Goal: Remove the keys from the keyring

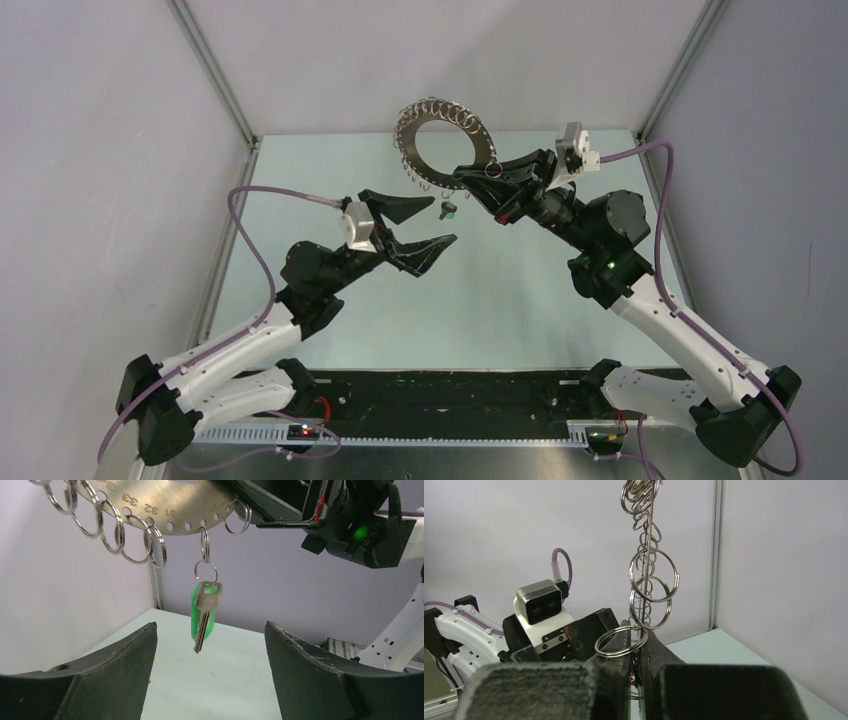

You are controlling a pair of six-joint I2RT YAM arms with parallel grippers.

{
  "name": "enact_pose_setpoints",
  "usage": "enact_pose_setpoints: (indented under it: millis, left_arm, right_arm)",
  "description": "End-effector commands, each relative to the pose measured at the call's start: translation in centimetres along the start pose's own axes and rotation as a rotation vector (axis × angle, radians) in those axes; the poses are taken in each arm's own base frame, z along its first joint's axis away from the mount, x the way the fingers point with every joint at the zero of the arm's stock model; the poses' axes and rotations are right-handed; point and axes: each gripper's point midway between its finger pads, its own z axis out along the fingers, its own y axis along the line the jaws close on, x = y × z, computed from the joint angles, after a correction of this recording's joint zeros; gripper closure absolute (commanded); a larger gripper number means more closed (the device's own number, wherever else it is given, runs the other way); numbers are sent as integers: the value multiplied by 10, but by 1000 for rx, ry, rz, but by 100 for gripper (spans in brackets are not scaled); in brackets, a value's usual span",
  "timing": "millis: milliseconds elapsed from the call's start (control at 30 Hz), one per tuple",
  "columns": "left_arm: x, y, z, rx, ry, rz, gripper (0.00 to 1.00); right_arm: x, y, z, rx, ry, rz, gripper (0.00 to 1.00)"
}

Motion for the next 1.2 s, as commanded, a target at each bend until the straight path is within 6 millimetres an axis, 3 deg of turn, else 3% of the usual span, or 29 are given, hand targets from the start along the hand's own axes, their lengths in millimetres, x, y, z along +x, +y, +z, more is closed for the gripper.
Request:
enact_pose_setpoints:
  millis: [0, 133, 267, 567, 733, 867, 933, 967, 1000, 1033, 1067, 1100, 1133, 1167]
  left_arm:
    - [-27, 5, 13, -15, -71, 53, 18]
    - [-28, 7, 20, -16, -71, 53, 21]
    - [-29, 7, 25, -9, -71, 43, 31]
    - [-30, 3, 33, 26, -67, 39, 69]
    - [-29, 5, 34, 17, -65, 26, 98]
    - [-22, 15, 35, -46, -16, -22, 100]
    - [1, 22, 30, -97, 94, -58, 100]
    - [1, 27, 30, -124, 113, -63, 100]
    - [18, 29, 24, -148, 195, -87, 100]
    - [15, 32, 24, -173, 211, -94, 100]
    - [34, 34, 14, -201, 309, -119, 100]
    - [25, 37, 16, -225, 320, -117, 100]
    - [46, 39, 2, -254, 440, -133, 100]
    - [39, 41, 2, -269, 466, -127, 100]
  right_arm:
    - [-43, 15, 3, -39, -106, -48, 100]
    - [-43, 16, 3, -44, -104, -47, 100]
    - [-41, 15, 2, -41, -98, -51, 100]
    - [-41, 16, 2, -43, -96, -51, 100]
    - [-41, 13, 1, -23, -93, -52, 100]
    - [-35, -8, -4, 94, -95, -30, 100]
    - [-30, -26, -10, 197, -108, -2, 99]
    - [-30, -31, -13, 230, -119, 14, 94]
    - [-21, -44, -19, 303, -120, 28, 87]
    - [-18, -50, -24, 336, -121, 42, 66]
    - [-3, -61, -31, 397, -95, 57, 49]
    - [4, -72, -40, 460, -88, 69, 40]
    - [16, -78, -46, 492, -50, 76, 29]
    - [26, -84, -56, 519, -23, 69, 26]
